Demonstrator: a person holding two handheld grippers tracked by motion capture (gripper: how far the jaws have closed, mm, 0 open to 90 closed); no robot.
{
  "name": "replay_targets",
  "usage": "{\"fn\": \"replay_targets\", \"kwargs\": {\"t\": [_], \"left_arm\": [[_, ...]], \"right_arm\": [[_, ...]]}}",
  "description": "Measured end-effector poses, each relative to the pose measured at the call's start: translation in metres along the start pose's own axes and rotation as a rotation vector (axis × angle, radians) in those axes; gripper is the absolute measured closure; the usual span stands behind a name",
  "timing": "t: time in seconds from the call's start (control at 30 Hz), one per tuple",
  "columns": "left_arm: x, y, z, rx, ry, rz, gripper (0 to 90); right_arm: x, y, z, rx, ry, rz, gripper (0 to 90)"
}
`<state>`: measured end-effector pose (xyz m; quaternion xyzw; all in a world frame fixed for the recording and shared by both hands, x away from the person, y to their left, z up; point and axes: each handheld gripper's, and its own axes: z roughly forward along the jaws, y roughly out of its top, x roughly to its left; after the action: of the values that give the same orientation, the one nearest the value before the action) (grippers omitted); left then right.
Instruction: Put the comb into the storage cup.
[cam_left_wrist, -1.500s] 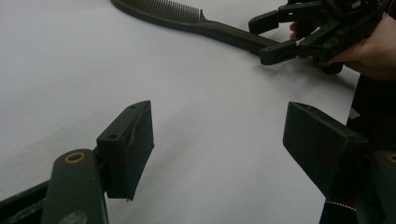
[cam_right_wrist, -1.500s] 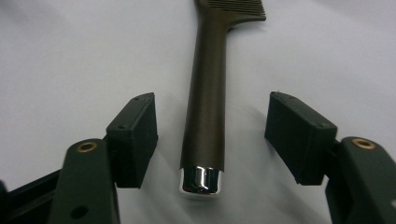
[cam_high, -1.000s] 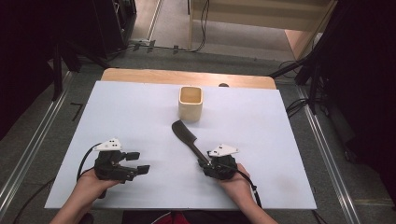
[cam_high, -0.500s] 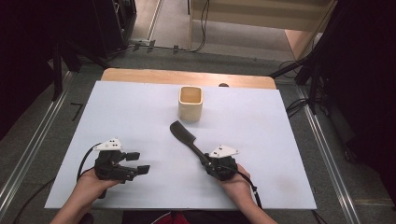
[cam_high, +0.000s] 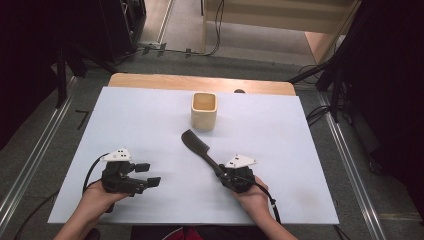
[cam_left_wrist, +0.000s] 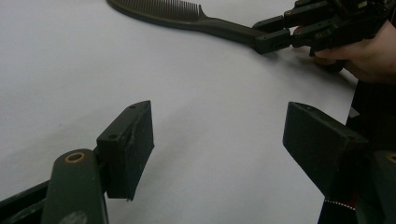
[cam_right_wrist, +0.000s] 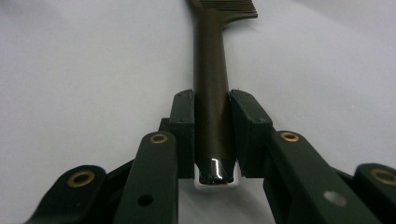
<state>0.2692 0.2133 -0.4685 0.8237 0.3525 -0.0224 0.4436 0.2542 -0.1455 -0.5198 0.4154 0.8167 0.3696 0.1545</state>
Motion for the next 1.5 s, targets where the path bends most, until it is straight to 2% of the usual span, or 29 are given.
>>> {"fn": "replay_targets", "kwargs": {"t": [0.1,0.17,0.33,0.6,0.77,0.9,1.07,1.13,1.17,1.23,1.33,1.5], "left_arm": [[0.001,0.000,-0.001,-0.003,0.006,0.003,25.9],[0.001,0.001,-0.002,-0.009,0.011,-0.006,25.9],[0.002,0.001,-0.002,-0.010,0.006,-0.019,25.9],[0.003,0.002,-0.002,-0.015,0.000,-0.037,25.9],[0.002,0.007,-0.005,-0.044,0.043,-0.046,25.9],[0.002,0.009,-0.003,-0.037,0.035,-0.081,25.0],[0.003,0.013,-0.001,-0.052,-0.007,-0.128,21.7],[0.004,0.015,0.001,-0.049,-0.001,-0.136,21.7],[0.003,0.017,0.002,-0.047,0.020,-0.134,22.0],[0.001,0.022,0.002,-0.055,0.037,-0.125,23.8],[0.001,0.028,0.000,-0.080,0.028,-0.144,23.9],[0.005,0.038,0.000,-0.081,0.025,-0.171,23.8]], "right_arm": [[-0.001,0.001,-0.001,-0.002,0.005,0.004,70.1],[-0.001,0.002,-0.003,-0.017,-0.005,-0.005,70.2],[-0.002,0.006,-0.007,-0.030,0.003,0.007,70.2],[0.001,0.014,-0.015,-0.061,0.033,0.006,70.3],[0.005,0.019,-0.018,-0.082,0.047,0.003,70.3],[0.010,0.023,-0.018,-0.089,0.056,-0.007,70.3],[0.016,0.031,-0.020,-0.114,0.073,-0.015,70.3],[0.018,0.036,-0.023,-0.129,0.074,-0.018,70.3],[0.019,0.038,-0.024,-0.135,0.073,-0.013,70.3],[0.020,0.042,-0.025,-0.150,0.074,-0.013,70.3],[0.023,0.049,-0.025,-0.169,0.071,-0.023,70.3],[0.026,0.056,-0.024,-0.180,0.072,-0.015,70.3]]}}
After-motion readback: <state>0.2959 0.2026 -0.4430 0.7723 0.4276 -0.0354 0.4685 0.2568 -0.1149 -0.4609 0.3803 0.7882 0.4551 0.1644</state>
